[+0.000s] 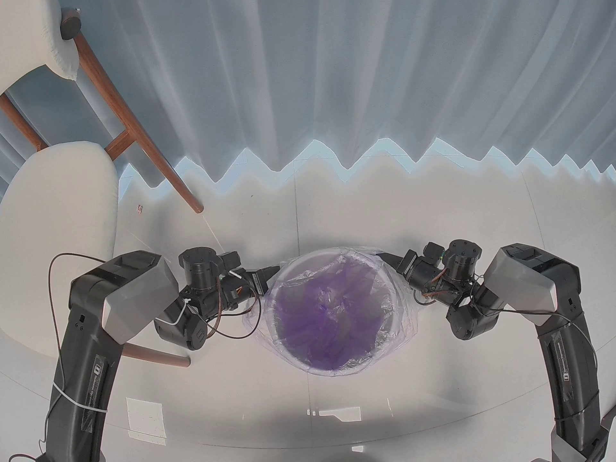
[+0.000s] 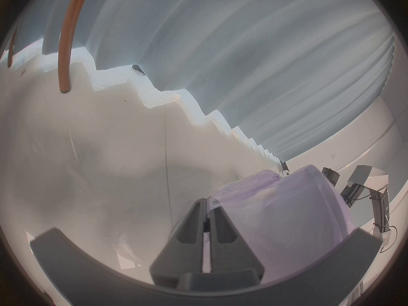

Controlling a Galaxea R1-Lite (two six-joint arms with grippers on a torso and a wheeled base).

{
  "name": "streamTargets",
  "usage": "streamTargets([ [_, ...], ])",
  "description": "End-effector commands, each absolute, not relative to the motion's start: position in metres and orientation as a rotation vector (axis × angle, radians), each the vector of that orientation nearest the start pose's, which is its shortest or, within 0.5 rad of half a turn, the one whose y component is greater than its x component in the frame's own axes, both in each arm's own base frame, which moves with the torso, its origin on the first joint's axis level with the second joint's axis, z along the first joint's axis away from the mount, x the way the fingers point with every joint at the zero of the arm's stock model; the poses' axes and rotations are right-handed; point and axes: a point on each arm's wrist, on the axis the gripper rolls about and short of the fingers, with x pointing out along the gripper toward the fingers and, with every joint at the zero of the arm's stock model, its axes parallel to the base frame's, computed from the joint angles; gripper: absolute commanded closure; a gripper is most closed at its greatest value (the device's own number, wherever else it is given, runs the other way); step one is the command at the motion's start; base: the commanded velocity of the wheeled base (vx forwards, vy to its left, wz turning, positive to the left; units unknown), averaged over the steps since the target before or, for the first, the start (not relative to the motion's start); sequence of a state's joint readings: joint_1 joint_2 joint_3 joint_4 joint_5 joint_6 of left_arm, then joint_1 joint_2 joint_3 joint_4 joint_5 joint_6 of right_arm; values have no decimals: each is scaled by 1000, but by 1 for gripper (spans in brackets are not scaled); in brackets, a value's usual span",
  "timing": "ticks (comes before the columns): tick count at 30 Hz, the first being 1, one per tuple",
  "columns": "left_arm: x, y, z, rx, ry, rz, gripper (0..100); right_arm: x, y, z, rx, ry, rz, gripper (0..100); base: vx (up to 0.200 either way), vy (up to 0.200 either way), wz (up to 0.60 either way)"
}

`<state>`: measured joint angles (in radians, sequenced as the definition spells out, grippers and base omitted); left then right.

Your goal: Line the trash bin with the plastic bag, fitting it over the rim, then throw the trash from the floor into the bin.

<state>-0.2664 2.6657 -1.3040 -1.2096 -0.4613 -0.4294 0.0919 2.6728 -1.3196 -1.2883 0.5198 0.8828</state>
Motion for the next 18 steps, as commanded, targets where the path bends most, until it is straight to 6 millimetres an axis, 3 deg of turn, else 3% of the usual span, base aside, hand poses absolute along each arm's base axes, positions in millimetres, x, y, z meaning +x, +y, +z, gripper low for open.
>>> streamTargets([
  [1,456,-134,-45,-427,333,-676,100,476,54,-34,871,343,534,100,0,0,0],
  [13,456,-134,-50,-428,330,-668,100,477,49,-32,872,340,525,100,0,0,0],
  [14,456,-134,-50,-428,330,-668,0,477,49,-32,872,340,525,0,0,0,0],
  [18,459,-130,-41,-426,286,-675,0,476,49,-26,867,303,540,0,0,0,0],
])
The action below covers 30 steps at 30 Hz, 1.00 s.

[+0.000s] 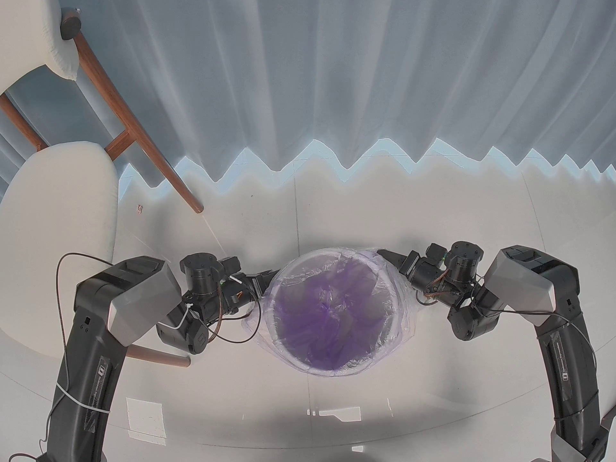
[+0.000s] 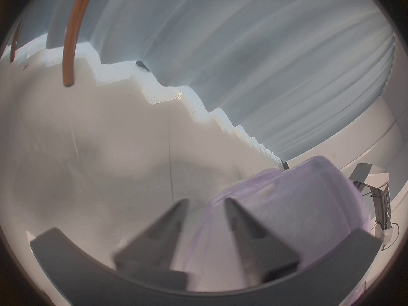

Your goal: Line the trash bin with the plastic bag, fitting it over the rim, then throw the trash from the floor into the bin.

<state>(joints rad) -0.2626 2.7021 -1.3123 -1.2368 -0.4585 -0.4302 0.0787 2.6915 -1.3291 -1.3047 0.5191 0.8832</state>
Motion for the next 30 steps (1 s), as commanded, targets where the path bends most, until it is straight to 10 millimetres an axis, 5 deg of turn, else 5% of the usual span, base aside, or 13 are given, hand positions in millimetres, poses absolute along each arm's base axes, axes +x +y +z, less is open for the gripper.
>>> streamTargets([
  [1,460,-128,-37,-428,271,-676,0,476,47,-22,868,289,544,0,0,0,0],
  [7,454,-129,20,-486,134,-715,0,463,42,9,974,264,570,0,0,0,0],
  [12,443,-128,46,-490,74,-755,0,458,33,18,1013,257,637,0,0,0,0],
  [17,430,-125,81,-480,8,-777,0,451,24,47,1009,214,679,0,0,0,0],
  [24,353,-128,163,-451,-66,-859,0,425,13,124,929,77,717,0,0,0,0],
  [30,291,-123,184,-230,-48,-856,0,384,25,176,815,121,702,0,0,0,0],
])
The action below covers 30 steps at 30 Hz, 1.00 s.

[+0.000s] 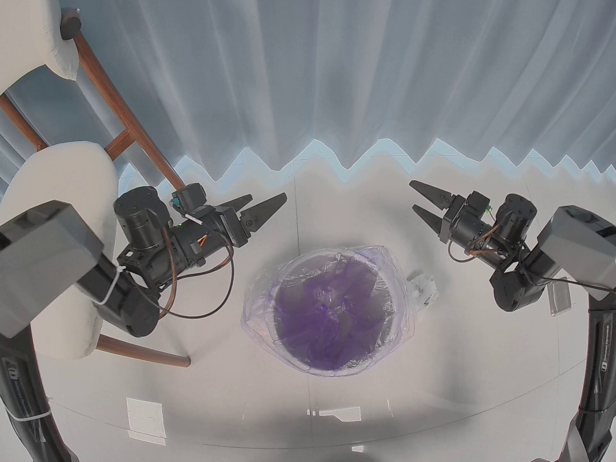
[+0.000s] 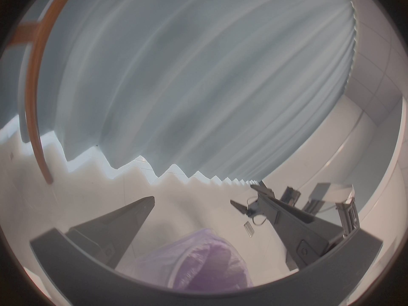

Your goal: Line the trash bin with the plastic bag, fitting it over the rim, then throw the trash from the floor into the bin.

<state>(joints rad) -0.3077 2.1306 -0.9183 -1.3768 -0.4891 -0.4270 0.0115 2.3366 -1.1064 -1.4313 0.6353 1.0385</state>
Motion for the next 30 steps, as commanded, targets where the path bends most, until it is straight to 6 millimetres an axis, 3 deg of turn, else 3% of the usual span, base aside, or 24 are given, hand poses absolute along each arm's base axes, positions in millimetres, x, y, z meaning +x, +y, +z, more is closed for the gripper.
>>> streamTargets([
  [1,285,-120,187,-215,-50,-851,0,375,29,183,789,155,695,0,0,0,0],
  [6,272,-112,204,-219,-118,-837,0,335,45,196,631,282,687,0,0,0,0],
  [7,267,-106,218,-254,-165,-816,0,322,52,195,575,327,700,0,0,0,0],
  [9,265,-105,222,-263,-177,-813,0,320,53,195,565,331,702,0,0,0,0],
  [10,248,-96,251,-395,-240,-815,0,302,64,194,506,365,720,0,0,0,0],
  [13,222,-85,271,-517,-264,-824,0,287,71,193,499,381,697,0,0,0,0],
  [22,218,-80,252,-495,-161,-788,0,274,77,169,434,422,522,0,0,0,0],
  [30,219,-81,253,-494,-168,-793,0,260,101,147,397,513,553,0,-200,-50,0],
])
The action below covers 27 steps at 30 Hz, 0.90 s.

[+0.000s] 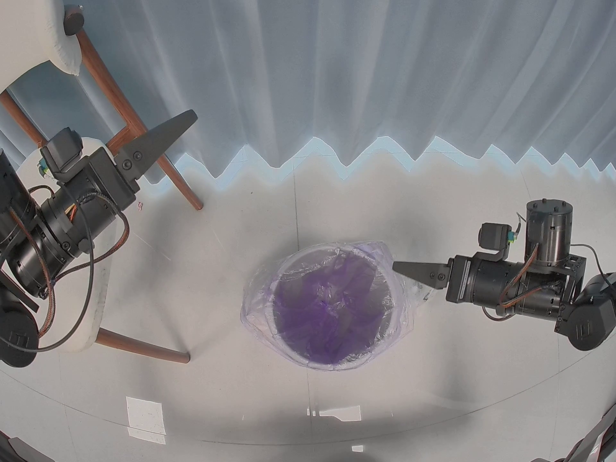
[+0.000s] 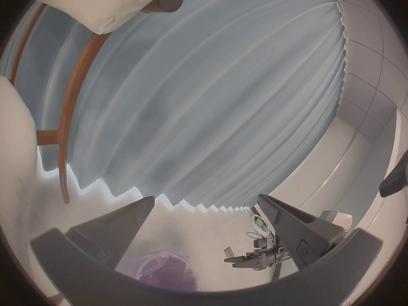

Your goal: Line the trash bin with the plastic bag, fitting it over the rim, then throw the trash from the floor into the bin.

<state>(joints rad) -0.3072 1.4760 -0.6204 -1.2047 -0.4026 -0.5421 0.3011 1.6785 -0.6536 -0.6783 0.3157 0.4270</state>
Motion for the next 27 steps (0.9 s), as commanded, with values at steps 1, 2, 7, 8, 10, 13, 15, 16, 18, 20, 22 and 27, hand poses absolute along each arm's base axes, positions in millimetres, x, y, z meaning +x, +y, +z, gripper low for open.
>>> streamTargets([
  [1,216,-81,256,-494,-176,-801,0,261,103,143,394,527,551,0,-200,-200,0],
  [2,214,-81,258,-494,-187,-803,0,262,105,140,391,540,550,0,0,-200,0],
  [7,203,-77,269,-487,-228,-812,0,273,117,116,369,603,503,0,0,-200,0],
  [8,201,-76,269,-484,-232,-814,0,275,118,112,362,612,480,0,0,-200,0],
  [10,199,-77,269,-474,-236,-815,0,278,120,108,359,616,466,0,0,-200,0],
  [13,199,-77,269,-436,-251,-808,0,283,122,101,361,630,457,0,0,0,0],
  [15,200,-78,266,-434,-243,-807,0,284,123,96,360,638,455,0,0,0,0],
  [16,200,-78,264,-434,-235,-806,0,285,123,94,359,645,453,0,0,0,0],
  [18,201,-78,264,-433,-234,-805,0,285,123,90,355,658,450,0,0,0,0],
  [20,201,-78,264,-432,-232,-807,0,285,124,88,354,666,449,0,0,0,0],
  [22,204,-77,263,-433,-232,-799,0,285,125,86,351,671,453,0,0,0,0],
  [27,211,-80,258,-459,-205,-798,0,281,134,87,345,658,486,0,0,0,0],
])
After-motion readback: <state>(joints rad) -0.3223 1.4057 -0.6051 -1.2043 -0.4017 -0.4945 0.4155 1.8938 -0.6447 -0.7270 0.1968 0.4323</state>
